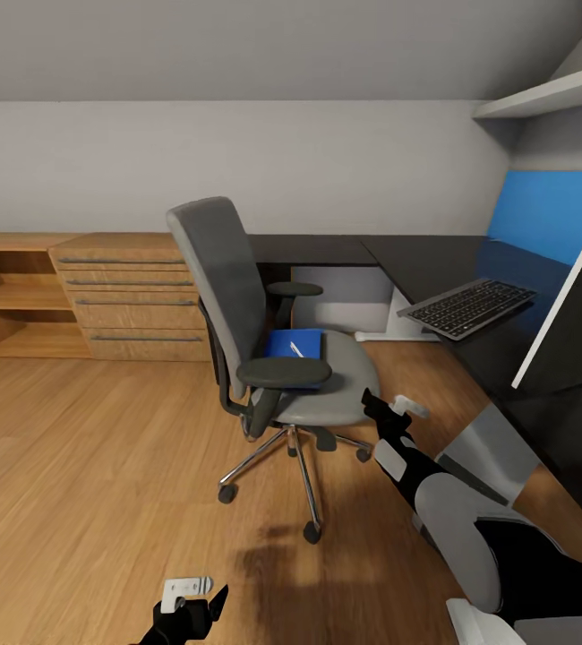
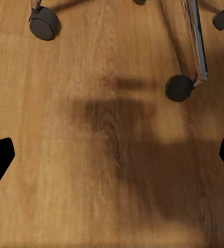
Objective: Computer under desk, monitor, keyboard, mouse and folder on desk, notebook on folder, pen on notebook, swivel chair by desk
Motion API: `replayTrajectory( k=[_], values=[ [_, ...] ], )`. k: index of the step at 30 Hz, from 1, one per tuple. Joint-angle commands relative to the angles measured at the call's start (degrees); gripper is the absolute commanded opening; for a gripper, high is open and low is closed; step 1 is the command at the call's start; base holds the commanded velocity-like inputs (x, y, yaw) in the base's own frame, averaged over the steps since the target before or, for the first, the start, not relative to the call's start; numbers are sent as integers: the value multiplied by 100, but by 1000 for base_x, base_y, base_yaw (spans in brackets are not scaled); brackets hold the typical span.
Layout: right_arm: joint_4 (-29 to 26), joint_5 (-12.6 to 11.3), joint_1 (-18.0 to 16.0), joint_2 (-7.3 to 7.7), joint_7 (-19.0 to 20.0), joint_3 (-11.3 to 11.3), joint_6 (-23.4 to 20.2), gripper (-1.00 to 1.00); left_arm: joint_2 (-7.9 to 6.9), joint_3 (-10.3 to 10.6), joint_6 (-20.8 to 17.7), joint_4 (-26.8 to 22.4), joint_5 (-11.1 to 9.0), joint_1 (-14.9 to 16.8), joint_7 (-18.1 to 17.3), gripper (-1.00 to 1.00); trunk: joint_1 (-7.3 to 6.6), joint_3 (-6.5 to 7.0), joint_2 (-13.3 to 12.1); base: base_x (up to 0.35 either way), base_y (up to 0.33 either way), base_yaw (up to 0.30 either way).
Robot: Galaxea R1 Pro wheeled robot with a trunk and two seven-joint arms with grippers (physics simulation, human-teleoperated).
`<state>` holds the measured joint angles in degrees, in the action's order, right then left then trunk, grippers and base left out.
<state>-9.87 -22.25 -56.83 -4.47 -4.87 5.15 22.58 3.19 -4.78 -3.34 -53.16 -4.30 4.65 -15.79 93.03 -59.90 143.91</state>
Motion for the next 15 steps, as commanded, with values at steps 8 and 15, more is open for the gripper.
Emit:
replayTrajectory(
  k=[8,15],
  values=[
    [-1,34,-3,8,-5,47,18,100,1,-26,-31,-7,-45,2,-47,100,-1,-5,2,0,0,0],
    [-5,31,-3,18,-5,48,18,100,-2,-51,-33,-3,-49,1,-41,100,-1,-5,2,0,0,0]
  ],
)
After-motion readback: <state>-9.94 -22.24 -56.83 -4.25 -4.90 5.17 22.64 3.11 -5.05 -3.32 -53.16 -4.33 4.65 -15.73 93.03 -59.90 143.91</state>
